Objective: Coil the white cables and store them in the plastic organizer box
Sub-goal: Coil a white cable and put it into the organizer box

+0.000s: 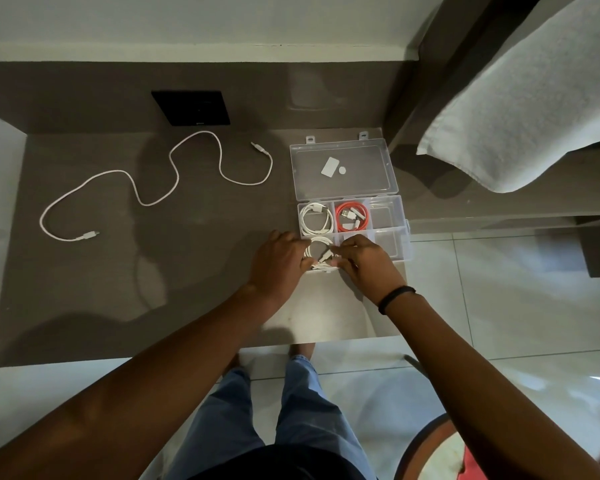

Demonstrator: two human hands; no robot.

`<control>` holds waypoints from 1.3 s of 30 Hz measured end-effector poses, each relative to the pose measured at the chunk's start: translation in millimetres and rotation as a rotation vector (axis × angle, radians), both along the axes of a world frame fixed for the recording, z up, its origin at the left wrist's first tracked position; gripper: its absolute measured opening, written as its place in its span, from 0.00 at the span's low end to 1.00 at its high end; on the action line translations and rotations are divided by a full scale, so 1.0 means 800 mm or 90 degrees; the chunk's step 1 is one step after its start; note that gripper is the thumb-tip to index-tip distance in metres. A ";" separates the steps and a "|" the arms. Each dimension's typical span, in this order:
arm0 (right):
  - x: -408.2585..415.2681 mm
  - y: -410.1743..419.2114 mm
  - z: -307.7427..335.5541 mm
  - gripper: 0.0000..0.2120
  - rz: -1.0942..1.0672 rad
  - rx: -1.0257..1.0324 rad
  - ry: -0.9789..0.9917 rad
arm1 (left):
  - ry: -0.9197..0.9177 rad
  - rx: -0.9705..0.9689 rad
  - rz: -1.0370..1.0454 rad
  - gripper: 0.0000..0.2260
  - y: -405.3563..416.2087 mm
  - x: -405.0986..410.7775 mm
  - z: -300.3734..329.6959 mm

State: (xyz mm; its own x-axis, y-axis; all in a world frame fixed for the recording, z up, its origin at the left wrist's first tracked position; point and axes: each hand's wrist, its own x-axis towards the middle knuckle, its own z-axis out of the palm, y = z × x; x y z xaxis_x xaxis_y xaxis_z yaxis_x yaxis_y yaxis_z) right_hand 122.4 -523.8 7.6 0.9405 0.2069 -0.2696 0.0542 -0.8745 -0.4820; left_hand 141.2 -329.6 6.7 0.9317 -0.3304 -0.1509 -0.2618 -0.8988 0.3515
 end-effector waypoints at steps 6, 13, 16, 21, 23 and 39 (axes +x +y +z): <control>0.020 -0.004 0.010 0.15 0.076 -0.036 0.067 | 0.030 0.059 -0.007 0.16 -0.010 0.006 0.001; 0.025 -0.003 0.016 0.16 0.069 -0.059 0.084 | 0.018 0.049 -0.001 0.21 -0.012 0.005 -0.004; 0.029 -0.003 0.016 0.15 0.050 -0.061 0.096 | 0.006 0.082 -0.004 0.21 -0.014 0.009 -0.004; 0.036 0.002 0.009 0.11 0.074 -0.107 0.079 | 0.005 0.137 0.000 0.19 -0.024 0.014 0.004; 0.035 0.009 0.005 0.09 0.092 -0.131 0.059 | 0.000 0.141 0.000 0.18 -0.025 0.010 0.002; 0.010 0.038 0.038 0.11 0.093 -0.203 -0.175 | -0.137 -0.189 0.113 0.14 0.108 -0.050 -0.017</control>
State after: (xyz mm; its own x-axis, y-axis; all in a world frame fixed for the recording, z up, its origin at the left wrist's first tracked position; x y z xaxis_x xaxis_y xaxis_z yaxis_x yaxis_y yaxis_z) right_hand 130.7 -493.5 37.8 0.9534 0.2893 -0.0857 0.2761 -0.9509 -0.1396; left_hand 101.1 -243.4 -7.1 0.9783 -0.1608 0.1310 -0.2068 -0.8047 0.5565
